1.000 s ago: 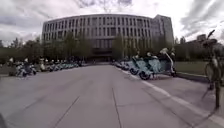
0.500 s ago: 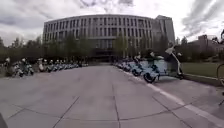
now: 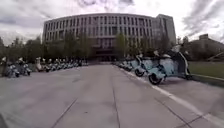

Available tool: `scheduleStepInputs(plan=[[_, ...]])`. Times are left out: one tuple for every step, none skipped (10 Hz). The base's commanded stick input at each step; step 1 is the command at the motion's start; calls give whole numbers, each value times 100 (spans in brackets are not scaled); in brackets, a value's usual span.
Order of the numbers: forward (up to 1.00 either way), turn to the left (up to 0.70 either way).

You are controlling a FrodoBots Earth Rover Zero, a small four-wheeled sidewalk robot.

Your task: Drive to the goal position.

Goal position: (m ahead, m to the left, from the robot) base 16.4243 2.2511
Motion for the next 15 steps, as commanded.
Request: scheduleStepInputs(plan=[[70,1],[70,1],[70,1],[70,1],[70,1],[70,1],[70,1],[70,1],[70,1],[70,1],[70,1],[70,1],[70,1],[70,1],[70,1]])
